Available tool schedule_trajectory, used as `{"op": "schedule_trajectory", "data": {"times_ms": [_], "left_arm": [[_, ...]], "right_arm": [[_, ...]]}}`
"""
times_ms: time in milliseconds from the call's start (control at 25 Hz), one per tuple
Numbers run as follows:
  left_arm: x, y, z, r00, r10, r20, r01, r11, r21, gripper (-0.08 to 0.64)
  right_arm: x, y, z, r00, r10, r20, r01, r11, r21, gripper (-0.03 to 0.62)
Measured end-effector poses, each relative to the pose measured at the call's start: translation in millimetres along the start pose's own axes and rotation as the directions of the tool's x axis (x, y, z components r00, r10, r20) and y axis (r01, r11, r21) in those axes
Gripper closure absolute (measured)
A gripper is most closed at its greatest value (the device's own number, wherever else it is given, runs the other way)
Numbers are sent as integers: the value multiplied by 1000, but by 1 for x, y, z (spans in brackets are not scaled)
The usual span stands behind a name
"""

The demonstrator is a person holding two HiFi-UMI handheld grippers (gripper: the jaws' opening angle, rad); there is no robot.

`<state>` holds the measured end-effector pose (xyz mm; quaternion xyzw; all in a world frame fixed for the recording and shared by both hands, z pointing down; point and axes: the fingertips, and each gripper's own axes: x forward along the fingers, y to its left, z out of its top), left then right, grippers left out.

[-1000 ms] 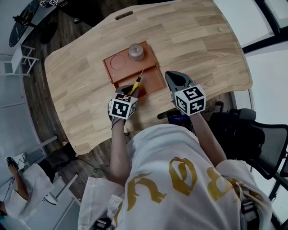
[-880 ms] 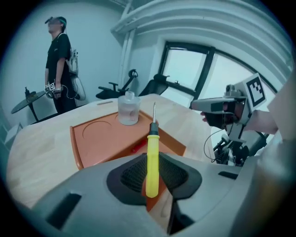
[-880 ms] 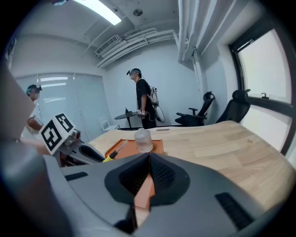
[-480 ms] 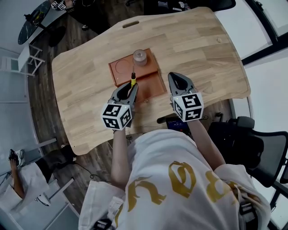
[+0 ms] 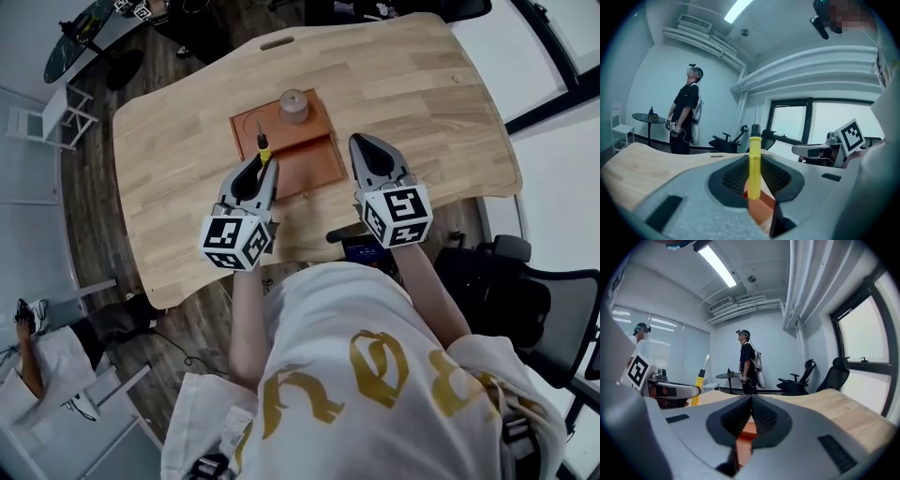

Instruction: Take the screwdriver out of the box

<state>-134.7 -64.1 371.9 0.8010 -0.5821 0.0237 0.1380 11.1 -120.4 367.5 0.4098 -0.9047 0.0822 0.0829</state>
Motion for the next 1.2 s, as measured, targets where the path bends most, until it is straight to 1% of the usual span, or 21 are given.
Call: {"op": "schedule_trajectory", "data": {"times_ms": [440, 840, 1200], "left_arm": [[-7, -11, -7, 1000, -19, 0, 19, 1000, -9, 482], [-6, -9, -13, 999, -47, -20, 46, 998, -30, 482], [-2, -2, -20, 998, -56, -32, 55, 997, -47, 482]], "right_arm": [[-16, -3, -7, 1000, -13, -7, 13, 1000, 4, 581], [-14, -1, -8, 1000, -2, -8, 3, 1000, 12, 581], [-9, -2, -15, 1000, -5, -26, 6, 1000, 18, 581]]}}
